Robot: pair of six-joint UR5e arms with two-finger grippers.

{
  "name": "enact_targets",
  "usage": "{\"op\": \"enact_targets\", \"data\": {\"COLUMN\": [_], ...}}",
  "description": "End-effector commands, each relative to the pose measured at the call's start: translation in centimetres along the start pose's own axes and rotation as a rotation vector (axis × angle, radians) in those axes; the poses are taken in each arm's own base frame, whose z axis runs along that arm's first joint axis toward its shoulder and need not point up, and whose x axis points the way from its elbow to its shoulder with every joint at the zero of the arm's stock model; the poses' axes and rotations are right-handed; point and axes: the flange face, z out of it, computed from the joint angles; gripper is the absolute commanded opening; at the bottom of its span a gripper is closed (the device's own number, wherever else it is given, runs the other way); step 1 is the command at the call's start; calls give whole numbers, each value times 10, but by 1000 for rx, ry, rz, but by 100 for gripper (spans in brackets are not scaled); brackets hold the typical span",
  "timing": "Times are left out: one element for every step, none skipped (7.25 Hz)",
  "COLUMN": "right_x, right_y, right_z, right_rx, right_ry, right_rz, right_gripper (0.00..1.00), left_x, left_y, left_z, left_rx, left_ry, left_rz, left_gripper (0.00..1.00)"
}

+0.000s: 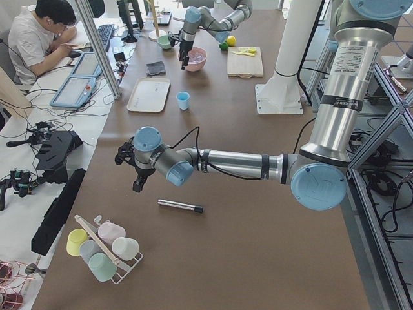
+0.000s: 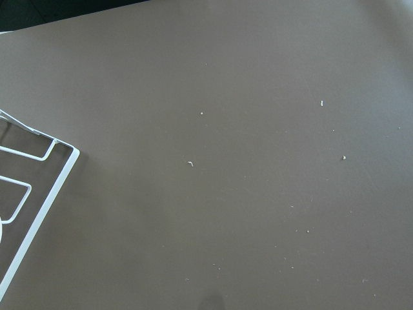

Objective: Mash ice and strawberries in cup
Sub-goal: 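Move the right gripper back over the pink ice bowl, then lower the right gripper into the bowl and grasp a third ice cube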

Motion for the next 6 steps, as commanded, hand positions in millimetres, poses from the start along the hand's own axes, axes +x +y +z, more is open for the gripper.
{"op": "enact_targets", "data": {"right_x": [76, 99, 120, 135, 129, 122], "right_y": [34, 43, 57, 72, 73, 73], "right_z": [6, 14, 25, 32, 35, 34], "right_rx": [-59, -69, -62, -37, -37, -35], "right_ry": [8, 26, 25, 5, 1, -5], "right_rz": [-116, -148, -152, -163, -160, -149], "right_gripper": [87, 88, 87, 87, 87, 87], "left_x": [-1, 0, 1, 2, 2, 2], "left_y": [1, 2, 1, 1, 0, 0], "left_z": [0, 0, -1, -1, -2, -2], "left_rx": [8, 12, 15, 14, 17, 17], "left_ry": [3, 4, 5, 5, 5, 5], "left_rz": [8, 11, 14, 15, 15, 15], "left_gripper": [97, 97, 97, 97, 97, 97]}}
